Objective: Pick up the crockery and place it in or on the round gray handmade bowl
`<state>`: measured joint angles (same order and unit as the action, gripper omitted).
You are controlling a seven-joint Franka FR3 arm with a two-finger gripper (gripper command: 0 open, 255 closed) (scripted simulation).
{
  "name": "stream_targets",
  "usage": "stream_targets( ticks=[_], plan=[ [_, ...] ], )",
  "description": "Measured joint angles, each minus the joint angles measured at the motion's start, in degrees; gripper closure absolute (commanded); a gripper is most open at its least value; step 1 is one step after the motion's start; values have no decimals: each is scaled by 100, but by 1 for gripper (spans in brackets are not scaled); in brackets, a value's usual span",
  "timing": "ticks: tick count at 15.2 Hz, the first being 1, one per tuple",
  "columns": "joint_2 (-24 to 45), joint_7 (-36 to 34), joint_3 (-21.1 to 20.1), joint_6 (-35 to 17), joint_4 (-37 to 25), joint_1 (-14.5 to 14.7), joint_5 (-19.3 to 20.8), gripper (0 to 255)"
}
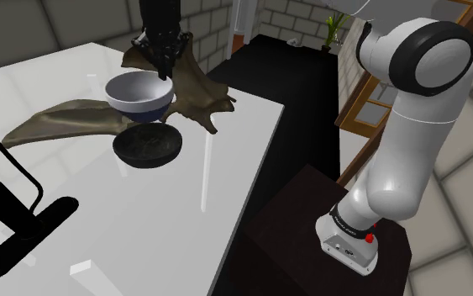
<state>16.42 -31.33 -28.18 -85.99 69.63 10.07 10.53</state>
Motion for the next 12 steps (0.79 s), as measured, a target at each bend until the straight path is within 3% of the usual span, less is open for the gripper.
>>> stream_targets(
  ticks=[12],
  plan=[
    [-327, 10, 26, -1069, 1364, -202, -159, 255]
  ],
)
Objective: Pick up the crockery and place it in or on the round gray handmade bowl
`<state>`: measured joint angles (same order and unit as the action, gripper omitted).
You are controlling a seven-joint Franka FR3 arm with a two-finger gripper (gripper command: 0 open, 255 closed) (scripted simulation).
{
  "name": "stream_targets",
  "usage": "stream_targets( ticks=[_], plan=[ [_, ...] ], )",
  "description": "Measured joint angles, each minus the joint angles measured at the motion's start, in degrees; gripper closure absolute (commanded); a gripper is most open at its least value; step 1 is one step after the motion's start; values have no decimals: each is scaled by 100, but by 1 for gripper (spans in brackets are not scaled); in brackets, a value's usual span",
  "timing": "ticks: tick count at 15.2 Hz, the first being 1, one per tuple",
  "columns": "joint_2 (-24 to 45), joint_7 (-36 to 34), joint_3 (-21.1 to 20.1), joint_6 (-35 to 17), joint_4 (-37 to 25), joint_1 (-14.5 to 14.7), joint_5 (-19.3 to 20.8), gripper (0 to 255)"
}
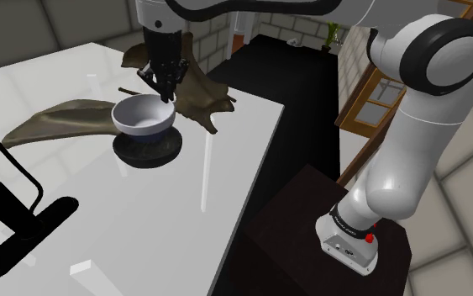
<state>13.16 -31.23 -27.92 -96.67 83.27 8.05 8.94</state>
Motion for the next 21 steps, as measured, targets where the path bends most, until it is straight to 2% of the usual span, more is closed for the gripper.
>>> stream_targets(
  ticks=[3, 9, 10, 16, 21],
  plan=[
    [-38, -13, 5, -254, 290, -24, -14, 255],
    [-42, -11, 8, -302, 338, -30, -15, 255],
    [-42, -11, 8, -302, 339, -31, -15, 0],
    [-43, -11, 8, -304, 339, -31, -15, 0],
    [59, -23, -23, 392, -454, 67, 30, 0]
  ],
)
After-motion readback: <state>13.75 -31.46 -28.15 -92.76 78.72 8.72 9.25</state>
